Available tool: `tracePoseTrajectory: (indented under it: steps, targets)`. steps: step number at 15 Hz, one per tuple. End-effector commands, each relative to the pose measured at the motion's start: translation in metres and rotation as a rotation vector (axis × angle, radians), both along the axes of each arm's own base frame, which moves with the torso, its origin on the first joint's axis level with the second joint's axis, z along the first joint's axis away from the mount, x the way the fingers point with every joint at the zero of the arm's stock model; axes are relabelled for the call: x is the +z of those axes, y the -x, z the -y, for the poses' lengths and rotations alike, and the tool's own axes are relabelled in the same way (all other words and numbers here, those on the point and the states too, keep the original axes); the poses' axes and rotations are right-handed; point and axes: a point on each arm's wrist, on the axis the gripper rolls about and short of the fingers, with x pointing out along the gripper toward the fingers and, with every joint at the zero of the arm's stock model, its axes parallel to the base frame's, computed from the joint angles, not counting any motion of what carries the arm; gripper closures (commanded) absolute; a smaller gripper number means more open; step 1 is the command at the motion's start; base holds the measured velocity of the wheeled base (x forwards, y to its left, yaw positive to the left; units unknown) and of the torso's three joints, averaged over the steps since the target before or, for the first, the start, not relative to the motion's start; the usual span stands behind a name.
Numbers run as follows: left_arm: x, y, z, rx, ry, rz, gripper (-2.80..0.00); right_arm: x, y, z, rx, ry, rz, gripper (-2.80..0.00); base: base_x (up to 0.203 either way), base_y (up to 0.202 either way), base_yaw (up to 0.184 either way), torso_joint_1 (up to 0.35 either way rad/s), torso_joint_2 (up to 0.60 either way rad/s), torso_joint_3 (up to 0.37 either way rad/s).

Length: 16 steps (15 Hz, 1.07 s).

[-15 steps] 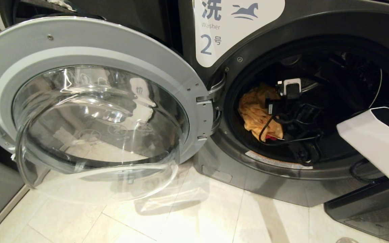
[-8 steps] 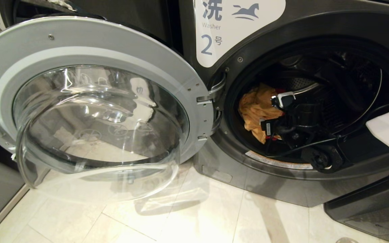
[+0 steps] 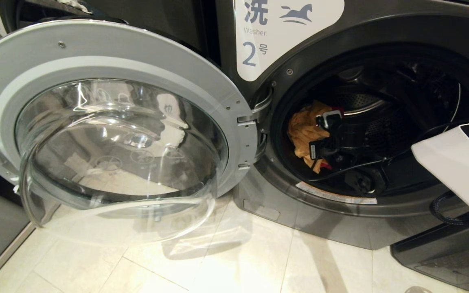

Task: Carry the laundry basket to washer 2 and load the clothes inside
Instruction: Close the washing machine door with the left hand

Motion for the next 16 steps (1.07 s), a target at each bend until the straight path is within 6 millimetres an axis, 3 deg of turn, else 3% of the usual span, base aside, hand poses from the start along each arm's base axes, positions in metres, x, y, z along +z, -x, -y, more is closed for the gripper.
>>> tracePoseTrajectory:
  steps: [1,6,9,11,14,16]
  targets:
    - [0.0,0.0,0.0,0.0,0.0,0.0,0.0,-0.012,-0.012,0.0,-0.008,0.012,-0.054,0.0,0.0,0.0,0.0,0.0,0.0,0.0]
    - [0.0,0.0,0.0,0.0,0.0,0.0,0.0,-0.033,-0.039,0.008,-0.047,-0.004,-0.088,0.0,0.0,0.0,0.0,0.0,0.0,0.0]
    - [0.0,0.0,0.0,0.0,0.0,0.0,0.0,-0.021,-0.067,0.011,-0.143,-0.03,0.041,0.0,0.0,0.0,0.0,0.0,0.0,0.0]
    - [0.0,0.0,0.0,0.0,0.0,0.0,0.0,-0.021,-0.082,0.025,-0.288,-0.032,0.096,0.0,0.0,0.0,0.0,0.0,0.0,0.0]
    - [0.0,0.0,0.0,0.0,0.0,0.0,0.0,-0.023,-0.087,0.049,-0.448,-0.023,0.103,0.0,0.0,0.0,0.0,0.0,0.0,0.0]
    - [0.0,0.0,0.0,0.0,0.0,0.0,0.0,-0.013,-0.085,0.054,-0.514,-0.034,0.136,0.0,0.0,0.0,0.0,0.0,0.0,0.0]
